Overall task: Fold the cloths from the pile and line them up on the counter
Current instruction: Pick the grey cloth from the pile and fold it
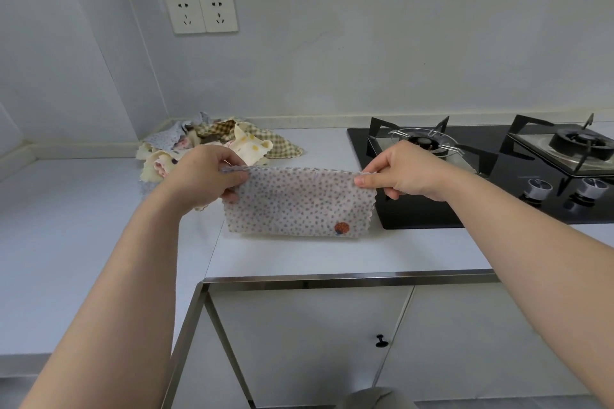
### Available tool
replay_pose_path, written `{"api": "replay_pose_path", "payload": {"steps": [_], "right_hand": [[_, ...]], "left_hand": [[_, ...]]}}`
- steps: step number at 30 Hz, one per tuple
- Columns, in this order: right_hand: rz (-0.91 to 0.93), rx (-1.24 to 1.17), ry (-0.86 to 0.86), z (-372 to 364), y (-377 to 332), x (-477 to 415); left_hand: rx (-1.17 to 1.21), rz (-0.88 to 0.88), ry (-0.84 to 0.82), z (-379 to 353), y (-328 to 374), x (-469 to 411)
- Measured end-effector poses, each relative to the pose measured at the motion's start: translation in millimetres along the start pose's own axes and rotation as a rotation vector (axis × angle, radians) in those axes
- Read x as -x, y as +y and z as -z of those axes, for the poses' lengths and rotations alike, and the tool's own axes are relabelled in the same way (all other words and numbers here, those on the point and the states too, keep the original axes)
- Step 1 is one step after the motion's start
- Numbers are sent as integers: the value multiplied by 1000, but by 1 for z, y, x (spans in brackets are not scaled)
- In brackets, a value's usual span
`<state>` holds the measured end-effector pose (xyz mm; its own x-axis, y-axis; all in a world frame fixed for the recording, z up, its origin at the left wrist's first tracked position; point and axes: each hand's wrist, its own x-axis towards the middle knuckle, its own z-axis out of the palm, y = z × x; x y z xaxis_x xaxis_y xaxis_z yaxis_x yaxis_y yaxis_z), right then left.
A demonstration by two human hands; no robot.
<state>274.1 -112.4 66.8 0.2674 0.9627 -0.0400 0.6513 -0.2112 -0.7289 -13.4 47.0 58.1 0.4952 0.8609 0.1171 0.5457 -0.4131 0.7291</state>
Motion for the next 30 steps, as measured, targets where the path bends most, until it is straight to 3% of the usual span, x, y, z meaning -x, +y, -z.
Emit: {"api": "replay_pose_path", "payload": {"steps": [3,6,8,12,15,24,26,29,30], "right_hand": [[12,30,34,-5,1,-9],[170,117,323,-13,4,-20],[255,249,439,-21,9,-19],[267,516,250,-43,33,-12],[263,730,112,-61,47,-5],[279,942,119,-74,55,7],[266,903,158,-75,42,7],[241,712,154,-91,18,-4],[220,655,110,-100,10,-9]], "left_hand": [[-56,-55,102,-1,-2,-1],[2,-129,226,-4,5,3],[-32,-142,179,-4,6,5],[-369,-73,-138,-14,-6,0],[-516,-36,-284,-28,-14,-4],[-820,-54,-448,-42,3,7],[-826,-91,-394,-48,7,10],[-624,-215,-57,-76,0,8],[-555,-238,-12,-88,-4,7]]}}
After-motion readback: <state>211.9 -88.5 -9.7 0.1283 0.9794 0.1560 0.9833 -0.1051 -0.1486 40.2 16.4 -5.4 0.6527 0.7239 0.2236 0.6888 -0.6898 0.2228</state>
